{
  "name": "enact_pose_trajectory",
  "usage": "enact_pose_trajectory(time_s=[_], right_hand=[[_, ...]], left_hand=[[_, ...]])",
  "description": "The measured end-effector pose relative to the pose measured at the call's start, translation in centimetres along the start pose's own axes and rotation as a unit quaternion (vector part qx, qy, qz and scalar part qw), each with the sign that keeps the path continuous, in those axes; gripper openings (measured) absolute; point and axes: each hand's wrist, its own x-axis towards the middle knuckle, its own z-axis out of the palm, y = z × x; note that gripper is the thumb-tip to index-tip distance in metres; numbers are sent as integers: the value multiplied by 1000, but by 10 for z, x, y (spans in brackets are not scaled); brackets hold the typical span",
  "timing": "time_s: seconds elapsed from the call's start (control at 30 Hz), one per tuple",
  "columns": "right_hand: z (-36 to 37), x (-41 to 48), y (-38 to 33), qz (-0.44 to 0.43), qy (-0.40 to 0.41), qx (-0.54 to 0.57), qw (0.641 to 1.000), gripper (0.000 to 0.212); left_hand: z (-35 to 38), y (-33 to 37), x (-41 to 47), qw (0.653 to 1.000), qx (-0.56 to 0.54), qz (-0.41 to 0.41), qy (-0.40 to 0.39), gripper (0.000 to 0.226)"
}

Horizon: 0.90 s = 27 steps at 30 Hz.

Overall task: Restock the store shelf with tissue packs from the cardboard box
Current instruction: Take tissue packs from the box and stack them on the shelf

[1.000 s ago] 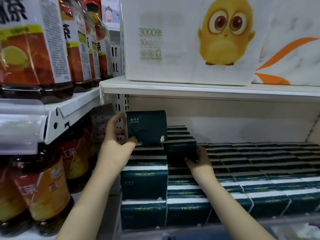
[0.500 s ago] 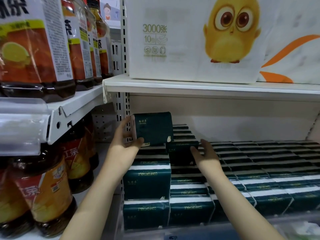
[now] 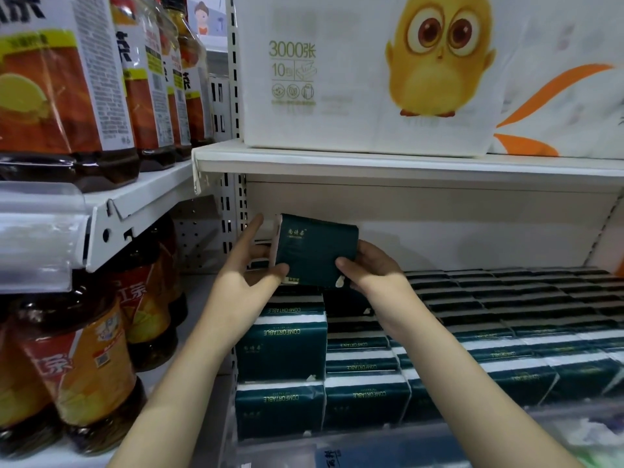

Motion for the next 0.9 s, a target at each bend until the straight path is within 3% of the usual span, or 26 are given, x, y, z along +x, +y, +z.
enact_pose_trajectory(time_s=[0.1,0.23,0.33,0.63,0.8,0.9], right_hand=[[-20,1,-4,-4,16,30,999,32],[-68,0,2,23,64,71,995,35],[-87,-7,21,53,81,31,995,34],[-79,-16,52,60,63,-102,991,34],[-70,-16,56,57,53,-178,981,42],[-62,-14,58,67,39,-205,976,59]], left_hand=[[-2,-6,1,1000,9,-1,-22,67],[-3,-9,0,997,46,-2,-64,43],[-2,-11,1,992,96,-15,-79,29],[3,-14,2,990,102,-43,-86,28],[6,-15,4,989,117,-40,-78,31],[7,-14,4,990,113,-41,-74,31]])
